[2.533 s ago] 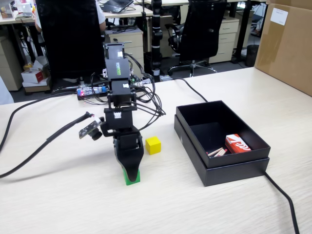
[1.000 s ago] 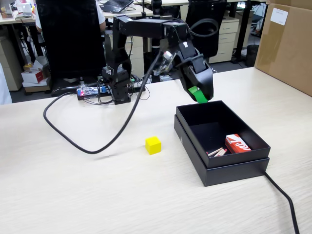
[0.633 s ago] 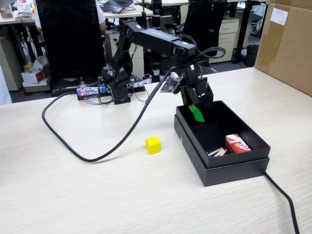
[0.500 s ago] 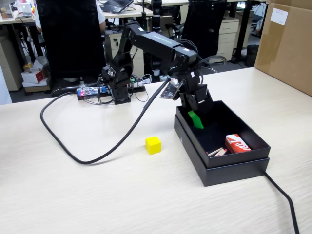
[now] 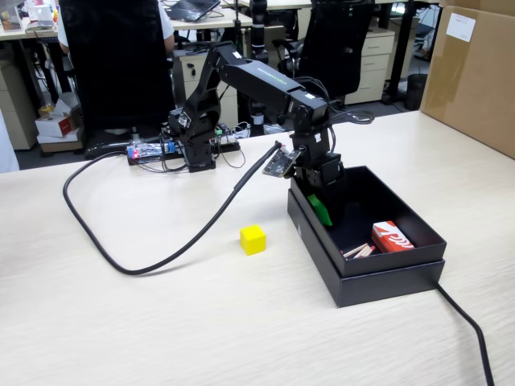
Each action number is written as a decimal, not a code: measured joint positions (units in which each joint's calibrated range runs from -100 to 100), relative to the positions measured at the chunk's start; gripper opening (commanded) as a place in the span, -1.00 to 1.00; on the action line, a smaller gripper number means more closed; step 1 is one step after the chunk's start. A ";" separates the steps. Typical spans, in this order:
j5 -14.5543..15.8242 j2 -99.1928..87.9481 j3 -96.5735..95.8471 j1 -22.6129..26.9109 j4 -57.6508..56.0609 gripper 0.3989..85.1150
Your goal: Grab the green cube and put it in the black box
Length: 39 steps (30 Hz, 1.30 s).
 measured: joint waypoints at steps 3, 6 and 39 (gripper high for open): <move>0.00 -1.29 -0.09 -0.15 -0.08 -0.07; 0.00 -5.18 -0.18 -0.15 -0.54 -0.04; -6.20 -98.51 -70.20 -19.39 24.08 0.21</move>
